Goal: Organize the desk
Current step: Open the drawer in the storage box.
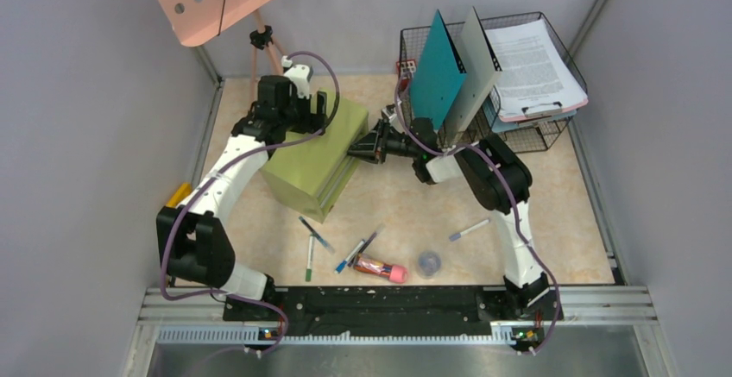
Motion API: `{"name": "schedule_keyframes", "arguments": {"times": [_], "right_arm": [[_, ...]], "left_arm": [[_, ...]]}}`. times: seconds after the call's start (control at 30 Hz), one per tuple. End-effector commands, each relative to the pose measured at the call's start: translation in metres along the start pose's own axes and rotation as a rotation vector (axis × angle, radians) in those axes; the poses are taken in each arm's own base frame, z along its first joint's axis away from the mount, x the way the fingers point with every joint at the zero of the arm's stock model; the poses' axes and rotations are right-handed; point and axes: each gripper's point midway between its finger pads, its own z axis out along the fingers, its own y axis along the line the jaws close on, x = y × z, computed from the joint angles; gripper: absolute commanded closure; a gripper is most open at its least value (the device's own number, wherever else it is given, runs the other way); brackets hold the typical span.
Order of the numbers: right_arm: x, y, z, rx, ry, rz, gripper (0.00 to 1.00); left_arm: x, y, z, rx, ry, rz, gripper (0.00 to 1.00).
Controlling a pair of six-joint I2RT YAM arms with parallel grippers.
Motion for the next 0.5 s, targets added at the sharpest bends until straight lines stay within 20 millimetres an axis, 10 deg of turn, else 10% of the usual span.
{"name": "schedule_keyframes", "arguments": {"times": [0.0, 0.2, 0.47], "right_arm": [[-0.0005, 0.0337, 0.0286, -0.100, -0.034, -0.097, 0.73], [-0.0048, 0.0273, 0.0269, -0.070, -0.044, -0.129, 0.73], [-0.0095, 0.0311, 0.0252, -0.080, -0.053, -0.148, 1.00]], "left_arm": [[0.1348, -0.0056, 0.0021, 0.046, 0.454, -0.011, 0.12], [0.1373, -0.0089, 0.0027, 0.065, 0.460, -0.016, 0.12], [0.1349, -0.0086, 0.0018, 0.063, 0.447, -0.014, 0.13]]}}
